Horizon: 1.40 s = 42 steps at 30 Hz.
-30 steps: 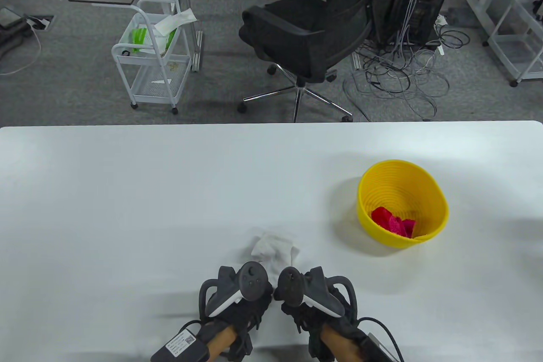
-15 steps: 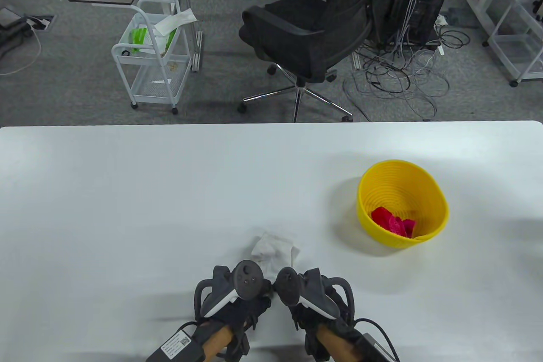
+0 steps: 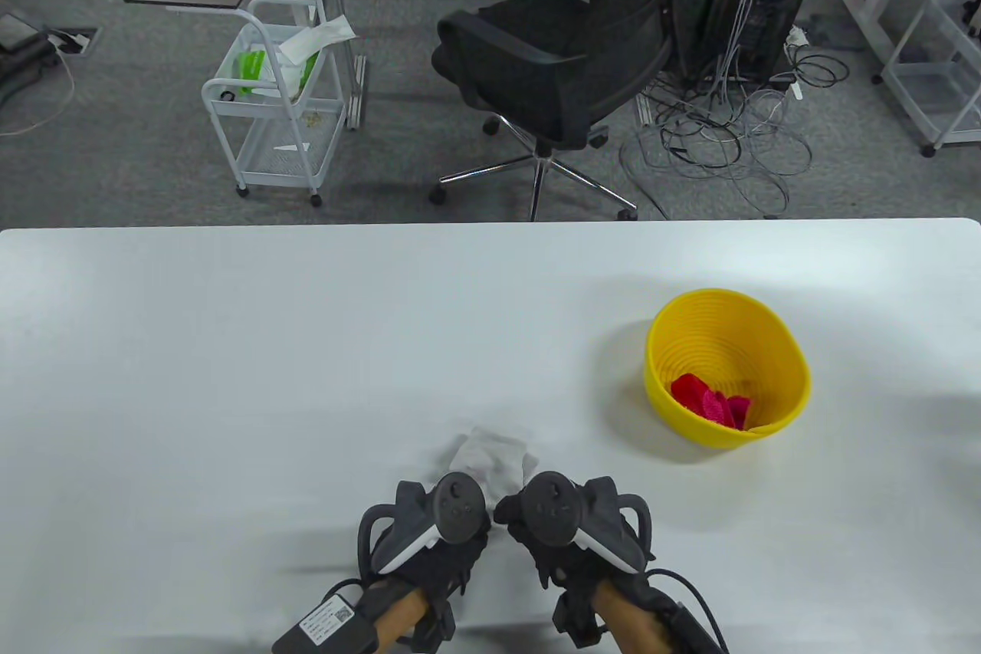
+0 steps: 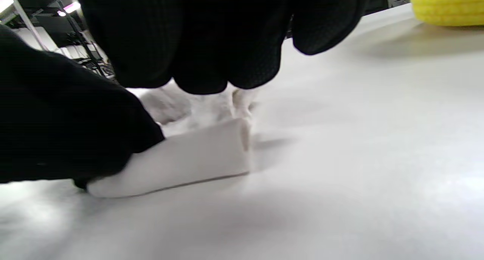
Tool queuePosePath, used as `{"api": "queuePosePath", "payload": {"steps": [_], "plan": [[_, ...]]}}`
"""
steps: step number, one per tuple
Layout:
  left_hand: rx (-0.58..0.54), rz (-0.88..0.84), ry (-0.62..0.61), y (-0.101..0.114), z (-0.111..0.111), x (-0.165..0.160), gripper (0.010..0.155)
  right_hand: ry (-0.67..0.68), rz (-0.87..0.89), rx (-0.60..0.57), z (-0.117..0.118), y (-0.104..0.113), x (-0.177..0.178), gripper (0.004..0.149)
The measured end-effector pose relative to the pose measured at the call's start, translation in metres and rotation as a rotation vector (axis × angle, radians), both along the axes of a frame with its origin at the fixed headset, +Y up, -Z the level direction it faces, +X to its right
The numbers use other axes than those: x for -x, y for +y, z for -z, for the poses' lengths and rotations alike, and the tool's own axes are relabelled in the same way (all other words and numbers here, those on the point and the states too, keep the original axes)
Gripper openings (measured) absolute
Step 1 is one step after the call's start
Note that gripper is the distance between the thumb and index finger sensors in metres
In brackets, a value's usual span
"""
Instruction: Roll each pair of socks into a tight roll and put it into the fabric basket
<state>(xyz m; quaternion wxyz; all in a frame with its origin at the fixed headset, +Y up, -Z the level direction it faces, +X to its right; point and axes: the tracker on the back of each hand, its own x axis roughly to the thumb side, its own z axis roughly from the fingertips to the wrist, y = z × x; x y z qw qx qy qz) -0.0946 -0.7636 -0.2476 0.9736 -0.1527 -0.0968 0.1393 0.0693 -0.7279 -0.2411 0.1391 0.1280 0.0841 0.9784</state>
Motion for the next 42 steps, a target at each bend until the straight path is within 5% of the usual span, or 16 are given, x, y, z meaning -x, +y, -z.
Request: {"api": "queuePosePath", "payload": {"steps": [8,15,22,26,32,38,42], "plan": [[-0.007,-0.031,0.009,0.0,0.0,0.003,0.04,0.041,-0.161,0.113,0.001,-0.019,0.01,0.039],[-0.061,-0.114,0.087,0.023,-0.001,0.018,0.044,0.015,-0.181,0.106,0.001,-0.025,0.012,0.044],[-0.007,-0.052,0.037,0.011,0.0,0.013,0.047,-0.009,-0.214,0.092,0.002,-0.032,0.015,0.049],[-0.008,0.015,-0.006,0.004,-0.001,0.003,0.054,-0.017,-0.213,0.069,0.002,-0.031,0.016,0.047],[0.007,0.006,-0.011,0.005,-0.001,0.001,0.042,-0.007,-0.161,0.114,0.003,-0.027,0.012,0.043],[0.012,0.006,-0.009,0.005,-0.001,0.001,0.042,0.028,-0.097,0.023,-0.002,-0.006,0.009,0.039],[0.007,0.001,-0.007,0.004,-0.001,0.001,0.042,0.063,-0.163,0.07,-0.004,-0.013,0.014,0.04]]}}
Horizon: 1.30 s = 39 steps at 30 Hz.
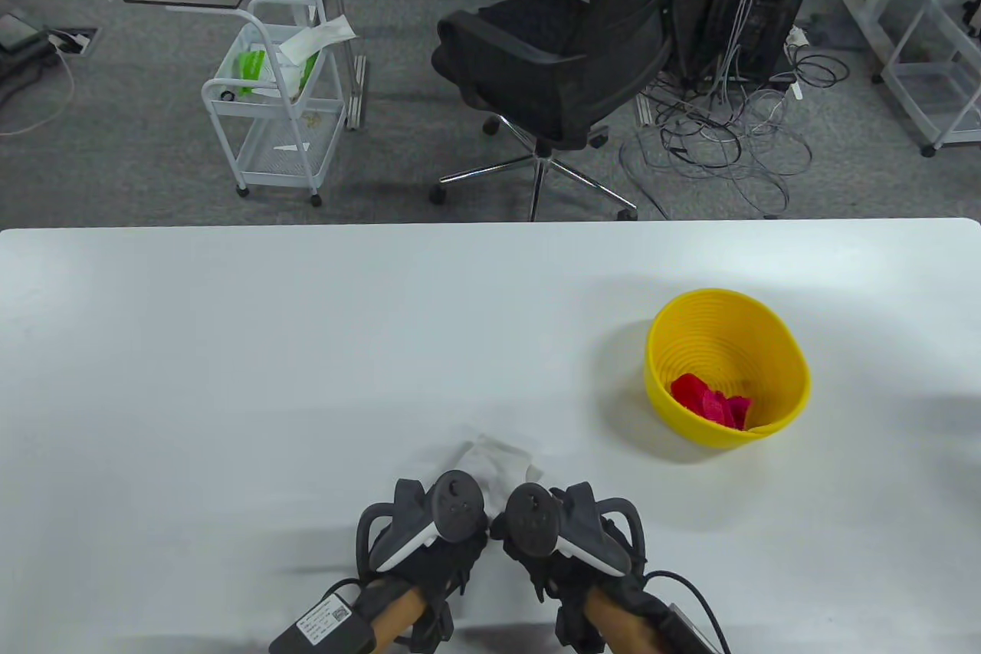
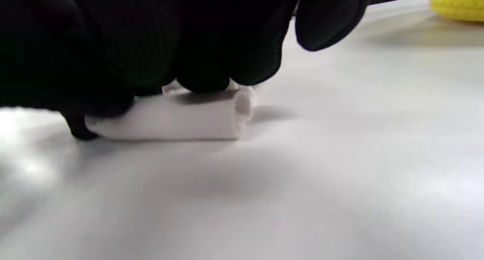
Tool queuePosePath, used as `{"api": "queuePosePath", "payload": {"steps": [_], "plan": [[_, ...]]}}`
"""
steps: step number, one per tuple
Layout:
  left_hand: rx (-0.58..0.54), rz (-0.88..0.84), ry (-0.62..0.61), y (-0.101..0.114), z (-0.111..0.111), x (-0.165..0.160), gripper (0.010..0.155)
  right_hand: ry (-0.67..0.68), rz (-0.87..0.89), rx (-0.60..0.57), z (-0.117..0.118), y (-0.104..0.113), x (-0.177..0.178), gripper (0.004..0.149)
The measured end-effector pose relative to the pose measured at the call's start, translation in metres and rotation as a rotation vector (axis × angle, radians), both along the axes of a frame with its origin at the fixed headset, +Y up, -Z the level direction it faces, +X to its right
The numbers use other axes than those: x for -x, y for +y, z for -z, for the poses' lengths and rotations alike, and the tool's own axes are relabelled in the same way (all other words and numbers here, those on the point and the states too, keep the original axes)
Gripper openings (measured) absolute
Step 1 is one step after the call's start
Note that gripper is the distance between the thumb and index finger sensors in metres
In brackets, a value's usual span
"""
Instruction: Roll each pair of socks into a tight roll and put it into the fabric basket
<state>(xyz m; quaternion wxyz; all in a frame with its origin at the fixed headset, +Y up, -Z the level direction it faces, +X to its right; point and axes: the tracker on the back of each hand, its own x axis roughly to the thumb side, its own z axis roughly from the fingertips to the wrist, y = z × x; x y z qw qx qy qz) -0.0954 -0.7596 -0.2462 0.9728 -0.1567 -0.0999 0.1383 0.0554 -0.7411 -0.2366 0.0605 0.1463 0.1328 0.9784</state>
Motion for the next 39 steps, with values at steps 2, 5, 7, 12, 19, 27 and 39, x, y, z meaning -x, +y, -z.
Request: {"api": "queuePosePath", "payload": {"steps": [2,5,7,12,19,27,39], "plan": [[-0.014,-0.001,-0.001,0.0,-0.001,0.0,0.043,-0.013,-0.015,0.029,0.002,-0.004,0.0,0.041],[-0.043,0.002,0.026,0.004,-0.001,0.002,0.044,-0.034,-0.01,0.033,0.003,-0.007,-0.001,0.042],[-0.072,-0.001,0.045,0.01,-0.001,0.003,0.045,-0.043,-0.017,0.035,0.004,-0.009,-0.002,0.045],[-0.101,-0.029,0.042,0.018,-0.004,0.003,0.045,-0.07,-0.04,0.047,0.006,-0.014,-0.002,0.05],[-0.045,0.054,0.014,0.006,-0.004,-0.001,0.053,-0.087,-0.058,0.004,0.006,-0.018,0.001,0.05],[-0.06,0.05,0.007,0.002,-0.002,-0.003,0.046,-0.093,-0.029,0.007,0.008,-0.015,-0.001,0.044],[-0.032,0.03,-0.002,0.0,-0.002,-0.004,0.045,-0.025,-0.018,-0.045,0.0,0.0,0.002,0.04]]}}
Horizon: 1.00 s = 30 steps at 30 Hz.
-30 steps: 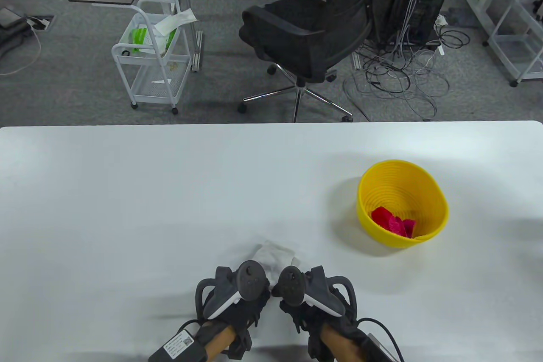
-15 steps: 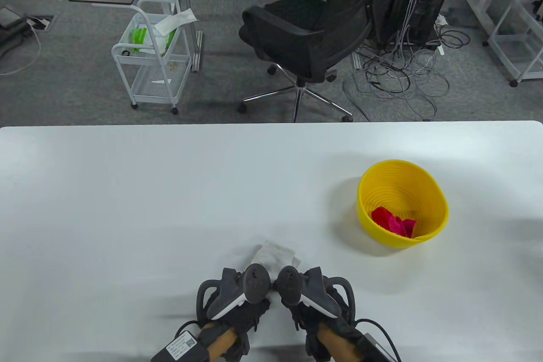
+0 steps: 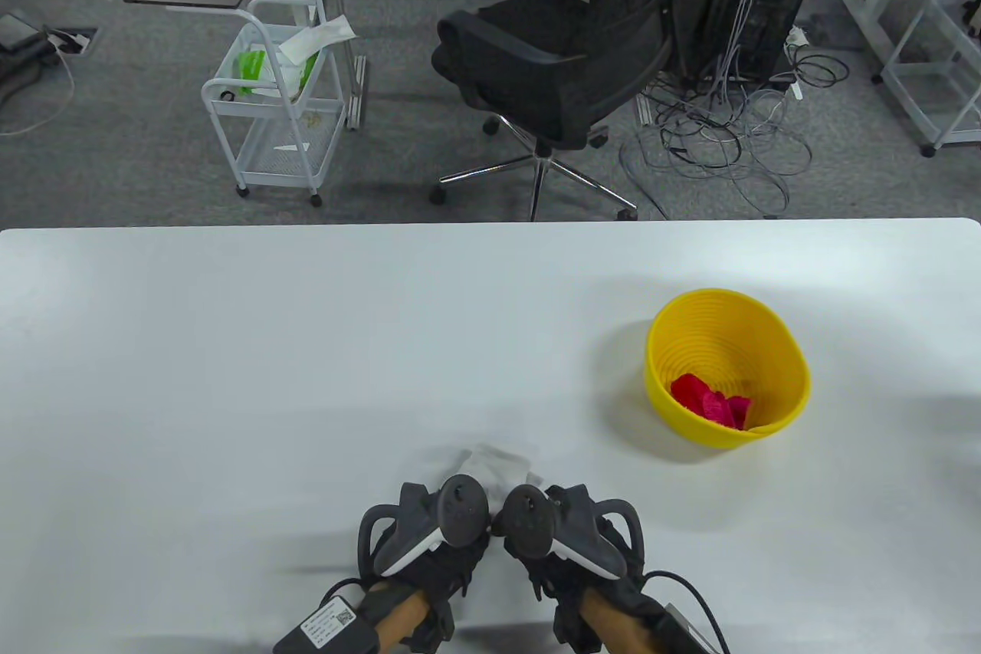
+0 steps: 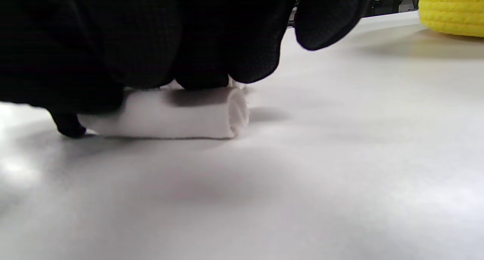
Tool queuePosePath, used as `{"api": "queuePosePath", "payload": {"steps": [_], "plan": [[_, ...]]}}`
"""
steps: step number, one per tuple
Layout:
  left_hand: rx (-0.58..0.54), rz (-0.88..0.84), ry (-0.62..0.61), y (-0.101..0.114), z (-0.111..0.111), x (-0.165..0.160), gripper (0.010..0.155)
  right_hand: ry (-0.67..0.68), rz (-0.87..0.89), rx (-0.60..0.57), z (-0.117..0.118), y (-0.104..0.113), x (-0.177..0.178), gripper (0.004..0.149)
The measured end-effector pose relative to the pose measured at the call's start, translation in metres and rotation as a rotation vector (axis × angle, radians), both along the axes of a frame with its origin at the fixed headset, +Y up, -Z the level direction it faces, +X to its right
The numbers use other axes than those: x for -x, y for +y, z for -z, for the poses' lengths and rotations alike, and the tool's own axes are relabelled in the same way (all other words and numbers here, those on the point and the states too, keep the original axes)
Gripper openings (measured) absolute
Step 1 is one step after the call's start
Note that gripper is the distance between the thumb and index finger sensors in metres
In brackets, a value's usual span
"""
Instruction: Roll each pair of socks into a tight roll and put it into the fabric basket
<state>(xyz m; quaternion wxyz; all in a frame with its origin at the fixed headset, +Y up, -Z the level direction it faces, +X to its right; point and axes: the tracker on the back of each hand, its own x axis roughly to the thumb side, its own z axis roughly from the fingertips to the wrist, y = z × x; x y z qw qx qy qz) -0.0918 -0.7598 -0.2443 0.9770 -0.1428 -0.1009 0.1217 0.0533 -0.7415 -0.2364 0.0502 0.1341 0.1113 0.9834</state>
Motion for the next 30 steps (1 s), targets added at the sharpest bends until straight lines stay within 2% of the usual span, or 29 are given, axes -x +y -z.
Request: {"api": "queuePosePath", "payload": {"steps": [14,22,30], "plan": [[-0.058,-0.025,0.006,0.011,-0.006,0.003,0.051,-0.067,-0.019,0.08,0.007,-0.015,-0.003,0.051],[-0.007,0.036,0.0,0.0,-0.002,0.001,0.055,-0.089,0.006,0.066,0.008,-0.016,-0.004,0.046],[-0.012,0.015,0.0,0.002,-0.001,-0.001,0.044,-0.061,0.025,0.057,0.008,-0.014,-0.004,0.043]]}}
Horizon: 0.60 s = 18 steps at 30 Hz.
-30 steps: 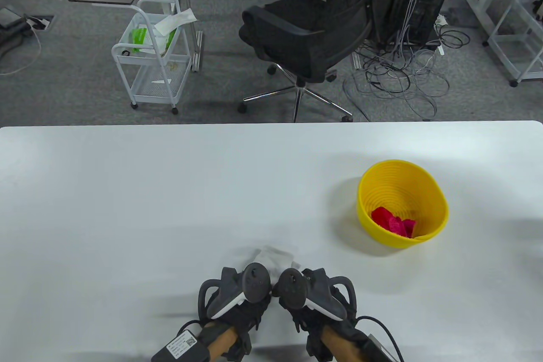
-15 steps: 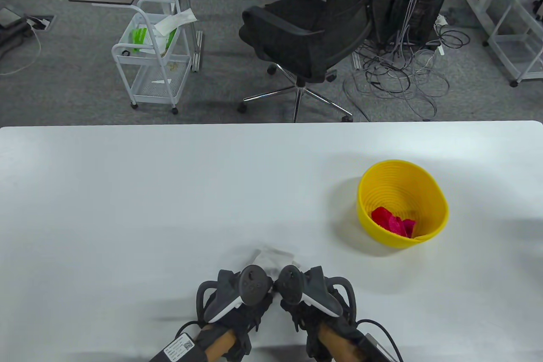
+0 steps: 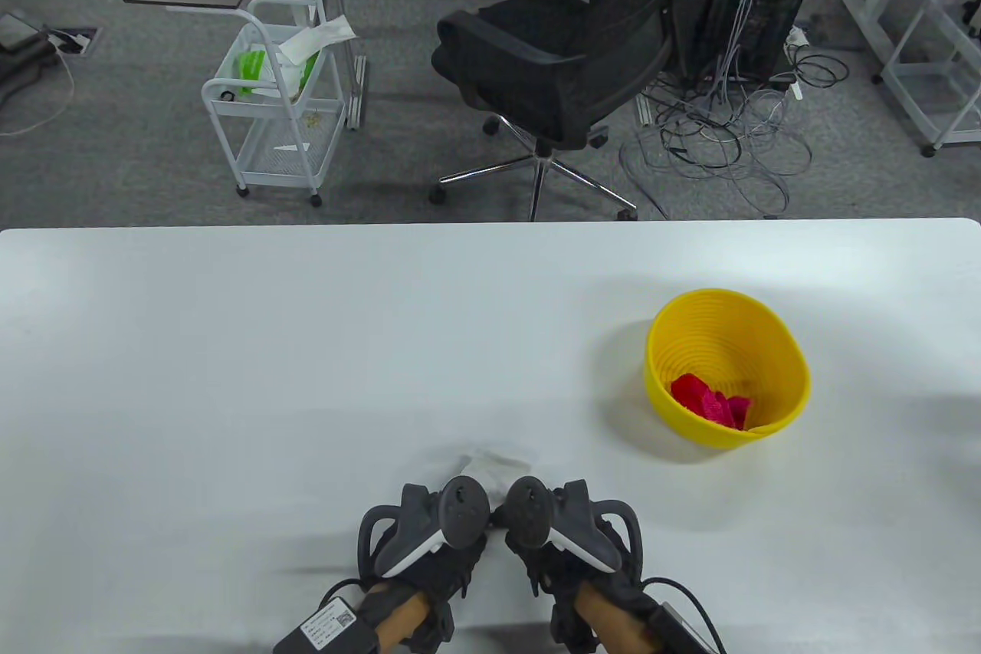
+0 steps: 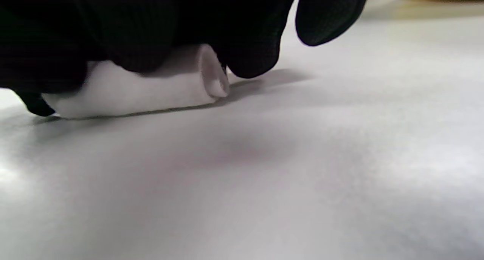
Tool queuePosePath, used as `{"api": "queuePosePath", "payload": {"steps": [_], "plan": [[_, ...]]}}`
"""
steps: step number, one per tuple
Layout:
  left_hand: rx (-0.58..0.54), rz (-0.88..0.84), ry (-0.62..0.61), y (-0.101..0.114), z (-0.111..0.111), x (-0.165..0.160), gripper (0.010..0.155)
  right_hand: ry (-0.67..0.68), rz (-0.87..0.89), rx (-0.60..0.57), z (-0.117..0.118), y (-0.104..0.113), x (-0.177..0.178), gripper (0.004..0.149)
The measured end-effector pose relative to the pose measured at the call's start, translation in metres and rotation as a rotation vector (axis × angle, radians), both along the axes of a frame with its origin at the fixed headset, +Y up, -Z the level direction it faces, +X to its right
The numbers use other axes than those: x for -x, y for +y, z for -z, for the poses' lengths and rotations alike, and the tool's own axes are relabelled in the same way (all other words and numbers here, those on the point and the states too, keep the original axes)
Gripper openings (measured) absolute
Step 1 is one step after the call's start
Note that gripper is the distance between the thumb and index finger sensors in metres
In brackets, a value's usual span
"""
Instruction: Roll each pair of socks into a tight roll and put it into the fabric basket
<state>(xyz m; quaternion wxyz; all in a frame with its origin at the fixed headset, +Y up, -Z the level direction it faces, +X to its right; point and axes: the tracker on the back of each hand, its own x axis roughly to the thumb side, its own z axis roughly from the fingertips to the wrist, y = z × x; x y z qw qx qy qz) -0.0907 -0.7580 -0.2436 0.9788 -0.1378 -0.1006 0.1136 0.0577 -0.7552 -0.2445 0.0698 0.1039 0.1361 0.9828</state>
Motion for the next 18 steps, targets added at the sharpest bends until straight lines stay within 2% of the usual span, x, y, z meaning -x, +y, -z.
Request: {"api": "queuePosePath", "payload": {"steps": [4,6,9,18], "plan": [[-0.003,0.003,0.002,0.0,0.0,0.0,0.044,0.035,0.042,-0.084,-0.005,0.017,0.001,0.04],[0.004,-0.002,0.005,0.0,0.0,0.0,0.044,0.055,0.047,-0.09,-0.008,0.02,0.003,0.039],[0.006,-0.011,0.005,-0.001,0.001,0.001,0.044,0.076,0.012,-0.059,-0.01,0.016,0.006,0.04],[-0.001,-0.033,0.012,0.003,0.001,0.003,0.047,0.028,0.009,0.014,-0.004,0.004,0.002,0.043]]}}
